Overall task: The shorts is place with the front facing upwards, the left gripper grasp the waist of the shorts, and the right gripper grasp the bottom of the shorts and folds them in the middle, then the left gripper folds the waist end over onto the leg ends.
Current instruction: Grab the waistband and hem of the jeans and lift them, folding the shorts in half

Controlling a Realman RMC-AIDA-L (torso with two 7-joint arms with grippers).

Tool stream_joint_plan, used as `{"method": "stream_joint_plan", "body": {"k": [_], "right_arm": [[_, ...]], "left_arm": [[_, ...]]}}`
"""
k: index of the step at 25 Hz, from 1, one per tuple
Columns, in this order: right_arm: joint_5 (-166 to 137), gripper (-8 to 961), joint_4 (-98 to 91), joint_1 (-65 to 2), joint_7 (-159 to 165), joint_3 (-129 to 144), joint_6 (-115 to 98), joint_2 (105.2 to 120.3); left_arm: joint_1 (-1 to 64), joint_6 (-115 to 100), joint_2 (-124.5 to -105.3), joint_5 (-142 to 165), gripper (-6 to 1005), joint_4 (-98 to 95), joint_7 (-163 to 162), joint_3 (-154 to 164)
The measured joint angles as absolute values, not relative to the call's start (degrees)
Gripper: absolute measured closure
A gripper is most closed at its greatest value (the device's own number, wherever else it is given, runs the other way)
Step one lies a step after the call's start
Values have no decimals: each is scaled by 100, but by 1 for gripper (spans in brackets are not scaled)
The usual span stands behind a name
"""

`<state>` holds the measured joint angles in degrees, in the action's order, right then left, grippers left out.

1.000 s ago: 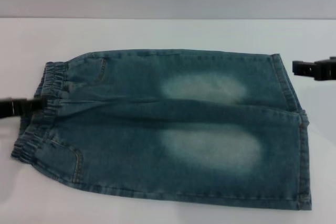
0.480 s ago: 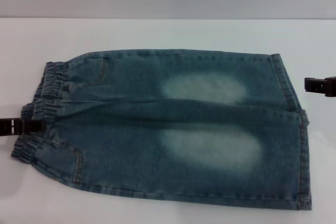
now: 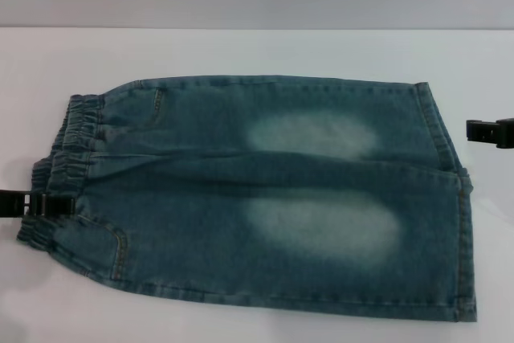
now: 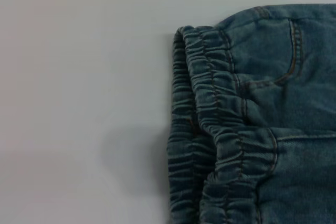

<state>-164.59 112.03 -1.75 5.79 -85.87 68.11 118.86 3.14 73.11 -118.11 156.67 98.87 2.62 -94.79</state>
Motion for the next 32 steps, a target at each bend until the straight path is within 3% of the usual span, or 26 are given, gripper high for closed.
{"method": "stream_joint_plan", "body": {"k": [32], "right_arm": [[-16585,155,10978,-301,439,-8569,6718,11874]], "left_arm": [[628,7470,-11795,16047,256,9449,-103,-9196]]}}
